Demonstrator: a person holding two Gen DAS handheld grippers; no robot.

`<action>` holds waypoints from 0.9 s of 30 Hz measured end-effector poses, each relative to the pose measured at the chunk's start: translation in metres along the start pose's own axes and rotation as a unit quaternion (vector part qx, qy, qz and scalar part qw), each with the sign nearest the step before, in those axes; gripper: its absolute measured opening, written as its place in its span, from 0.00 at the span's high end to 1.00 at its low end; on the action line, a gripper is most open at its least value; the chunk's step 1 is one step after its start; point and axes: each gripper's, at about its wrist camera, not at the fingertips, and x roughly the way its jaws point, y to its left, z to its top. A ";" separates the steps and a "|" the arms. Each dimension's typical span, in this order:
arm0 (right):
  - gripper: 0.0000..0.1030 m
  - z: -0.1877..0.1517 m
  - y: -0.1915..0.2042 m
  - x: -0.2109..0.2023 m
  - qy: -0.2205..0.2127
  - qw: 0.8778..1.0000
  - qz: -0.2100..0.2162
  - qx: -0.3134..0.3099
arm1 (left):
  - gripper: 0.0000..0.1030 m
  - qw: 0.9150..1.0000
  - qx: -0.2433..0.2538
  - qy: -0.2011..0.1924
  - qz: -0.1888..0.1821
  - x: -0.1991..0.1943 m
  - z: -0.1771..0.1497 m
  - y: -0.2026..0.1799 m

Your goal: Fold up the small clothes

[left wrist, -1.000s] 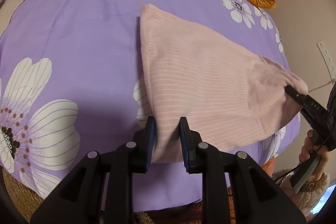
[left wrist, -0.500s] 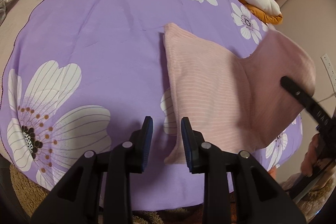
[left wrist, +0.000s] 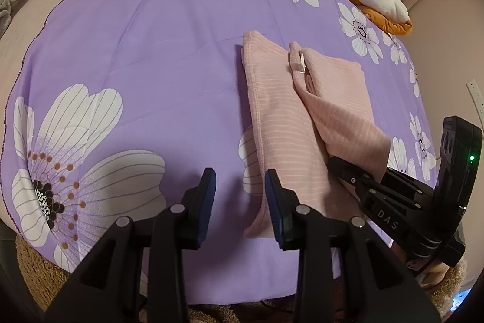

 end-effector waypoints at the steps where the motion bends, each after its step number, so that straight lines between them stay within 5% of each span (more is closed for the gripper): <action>1: 0.88 0.000 -0.001 -0.001 -0.001 1.000 0.005 0.003 | 0.68 1.000 0.000 0.000 0.000 0.000 0.001 -0.001; 5: 0.77 0.000 -0.011 -0.008 0.009 0.998 0.045 0.034 | 0.68 1.000 0.001 -0.002 -0.007 -0.002 0.003 -0.003; 7: 0.62 -0.001 -0.013 -0.018 0.007 0.997 0.070 0.043 | 0.67 1.000 0.002 -0.004 -0.011 -0.004 0.005 -0.004; 13: 0.34 -0.005 -0.021 -0.061 -0.049 0.993 0.090 0.060 | 0.60 0.998 0.020 -0.014 -0.064 -0.016 0.019 -0.017; 17: 0.34 -0.008 -0.037 -0.076 -0.075 0.991 0.072 0.084 | 0.48 0.994 0.041 -0.010 -0.104 -0.011 0.027 -0.033; 21: 0.34 -0.014 -0.057 -0.068 -0.061 0.990 0.016 0.125 | 0.47 0.990 0.058 0.026 -0.128 0.015 0.038 -0.051; 27: 0.34 -0.028 -0.073 -0.060 -0.039 0.987 -0.001 0.158 | 0.47 0.988 0.065 0.075 -0.114 0.059 0.058 -0.066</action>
